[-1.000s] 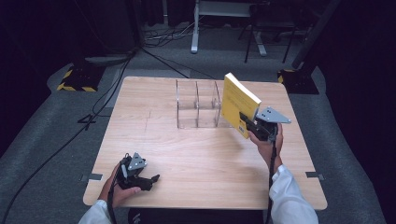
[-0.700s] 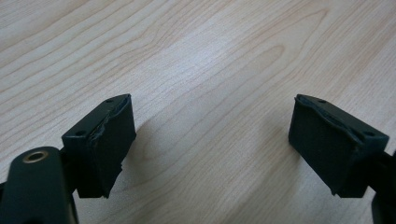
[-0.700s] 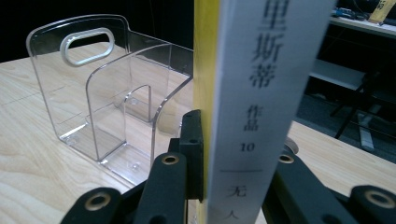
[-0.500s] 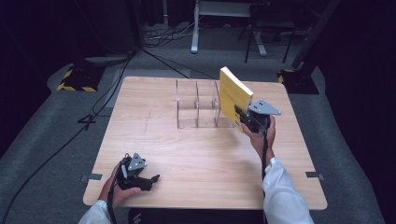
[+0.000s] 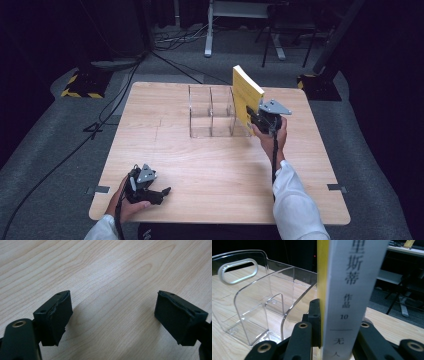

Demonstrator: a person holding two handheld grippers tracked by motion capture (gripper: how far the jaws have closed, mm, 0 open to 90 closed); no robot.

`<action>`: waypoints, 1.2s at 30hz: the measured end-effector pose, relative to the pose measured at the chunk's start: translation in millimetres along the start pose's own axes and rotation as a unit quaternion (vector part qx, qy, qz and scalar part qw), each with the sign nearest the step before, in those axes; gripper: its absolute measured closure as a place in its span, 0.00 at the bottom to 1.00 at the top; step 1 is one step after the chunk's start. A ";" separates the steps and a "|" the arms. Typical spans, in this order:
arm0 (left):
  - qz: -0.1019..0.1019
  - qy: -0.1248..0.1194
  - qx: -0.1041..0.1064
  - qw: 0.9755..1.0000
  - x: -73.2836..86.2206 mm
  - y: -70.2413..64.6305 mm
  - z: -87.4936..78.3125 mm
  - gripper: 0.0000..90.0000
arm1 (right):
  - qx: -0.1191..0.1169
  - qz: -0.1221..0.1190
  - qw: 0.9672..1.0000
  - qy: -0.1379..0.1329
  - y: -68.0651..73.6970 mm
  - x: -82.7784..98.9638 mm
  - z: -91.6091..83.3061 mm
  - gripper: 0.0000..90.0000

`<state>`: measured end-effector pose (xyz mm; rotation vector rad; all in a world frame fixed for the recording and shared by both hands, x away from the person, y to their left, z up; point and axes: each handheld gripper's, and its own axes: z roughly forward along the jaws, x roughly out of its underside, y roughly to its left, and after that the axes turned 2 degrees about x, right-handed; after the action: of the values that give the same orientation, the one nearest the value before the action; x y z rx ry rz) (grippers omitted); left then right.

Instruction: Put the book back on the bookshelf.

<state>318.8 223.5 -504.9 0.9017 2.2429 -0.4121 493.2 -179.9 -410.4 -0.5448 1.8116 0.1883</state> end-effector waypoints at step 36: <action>0.001 0.001 0.002 1.000 0.5 -0.5 -0.4 0.17 | 0.031 0.038 0.999 0.009 9.7 9.2 31.6 0.81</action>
<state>317.9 223.5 -504.9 0.9055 2.2432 -0.4146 514.1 -161.3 -430.2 -0.4359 1.8502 0.1790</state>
